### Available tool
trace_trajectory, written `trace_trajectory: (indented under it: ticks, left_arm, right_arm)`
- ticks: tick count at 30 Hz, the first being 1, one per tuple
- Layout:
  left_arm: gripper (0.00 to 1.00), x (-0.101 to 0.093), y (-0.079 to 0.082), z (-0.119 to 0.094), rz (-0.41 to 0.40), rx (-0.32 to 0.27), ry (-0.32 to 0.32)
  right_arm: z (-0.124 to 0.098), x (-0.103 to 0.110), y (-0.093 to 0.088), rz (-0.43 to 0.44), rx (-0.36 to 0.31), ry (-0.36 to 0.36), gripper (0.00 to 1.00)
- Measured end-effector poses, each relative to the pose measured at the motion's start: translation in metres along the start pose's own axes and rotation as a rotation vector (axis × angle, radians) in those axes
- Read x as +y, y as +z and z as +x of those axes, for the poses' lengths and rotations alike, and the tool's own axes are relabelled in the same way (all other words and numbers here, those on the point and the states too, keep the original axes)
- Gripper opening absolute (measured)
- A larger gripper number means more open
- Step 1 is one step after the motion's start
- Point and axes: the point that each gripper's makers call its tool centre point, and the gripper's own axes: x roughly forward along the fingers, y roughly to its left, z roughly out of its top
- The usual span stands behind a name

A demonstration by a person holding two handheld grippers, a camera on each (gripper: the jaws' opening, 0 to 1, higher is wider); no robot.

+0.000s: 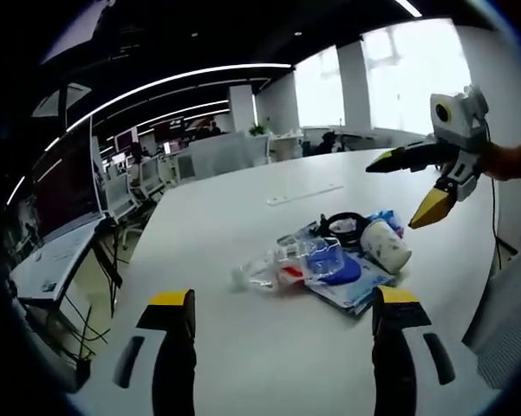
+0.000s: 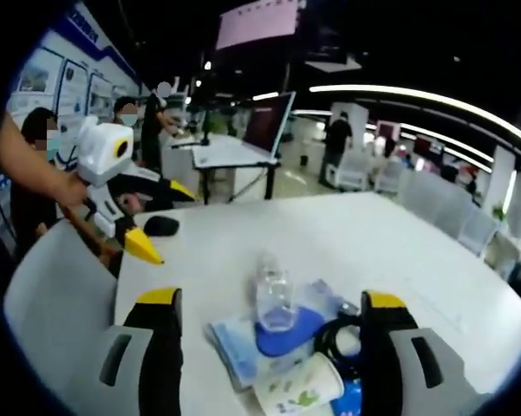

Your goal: Arrange the tabletop items into an orderly group along one side of the table until the central work area is clear of visible clutter.

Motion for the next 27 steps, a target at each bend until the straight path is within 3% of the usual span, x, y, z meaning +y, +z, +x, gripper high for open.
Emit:
trace_trajectory:
  ticks: [6,13,16,27]
  left_arm:
    - [0.82,0.002,0.005,0.001,-0.004,-0.012,0.003]
    - [0.81,0.001,-0.003,0.003,-0.020,0.003,-0.001]
    - [0.81,0.001,-0.003,0.003,-0.025,0.001,-0.002]
    - [0.80,0.008,-0.006,0.005,-0.043,0.001,0.014]
  right_arm:
    - [0.008,-0.002,0.001,-0.004,0.016,0.009,0.80]
    - [0.017,-0.001,0.003,0.006,0.028,0.018,0.79]
    - [0.019,-0.005,0.005,-0.043,0.033,-0.006,0.81]
    - [0.041,-0.007,0.009,-0.045,0.071,0.026,0.81]
